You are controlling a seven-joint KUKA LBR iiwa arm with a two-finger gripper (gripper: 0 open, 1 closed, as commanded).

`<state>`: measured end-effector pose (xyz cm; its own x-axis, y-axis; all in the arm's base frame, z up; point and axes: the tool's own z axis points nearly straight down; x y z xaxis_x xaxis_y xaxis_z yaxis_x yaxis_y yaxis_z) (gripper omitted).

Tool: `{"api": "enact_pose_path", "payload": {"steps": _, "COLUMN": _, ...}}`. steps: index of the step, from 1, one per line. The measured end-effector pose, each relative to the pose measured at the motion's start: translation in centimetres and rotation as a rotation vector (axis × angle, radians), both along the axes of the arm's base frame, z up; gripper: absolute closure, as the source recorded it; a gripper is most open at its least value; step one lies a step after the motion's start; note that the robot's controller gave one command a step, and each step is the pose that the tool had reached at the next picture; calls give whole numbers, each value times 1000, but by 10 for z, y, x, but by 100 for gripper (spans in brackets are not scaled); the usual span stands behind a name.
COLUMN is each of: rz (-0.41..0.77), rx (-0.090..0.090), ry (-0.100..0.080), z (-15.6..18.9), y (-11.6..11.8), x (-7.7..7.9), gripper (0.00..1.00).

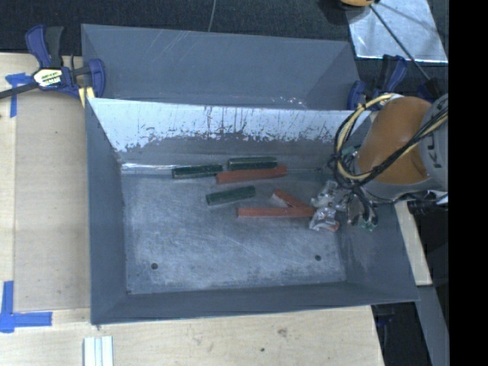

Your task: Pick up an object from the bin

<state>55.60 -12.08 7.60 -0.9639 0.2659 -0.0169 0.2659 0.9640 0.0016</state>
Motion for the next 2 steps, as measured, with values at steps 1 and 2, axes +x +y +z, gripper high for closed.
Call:
{"api": "enact_pose_path", "payload": {"steps": 1, "rz": 17, "rx": 4, "ry": 22, "z": 33, "y": 2, "x": -9, "gripper": 100}}
{"api": "enact_pose_path", "payload": {"steps": 2, "rz": -4, "rx": 2, "ry": 14, "z": 149, "y": 17, "x": -24, "gripper": 100}}
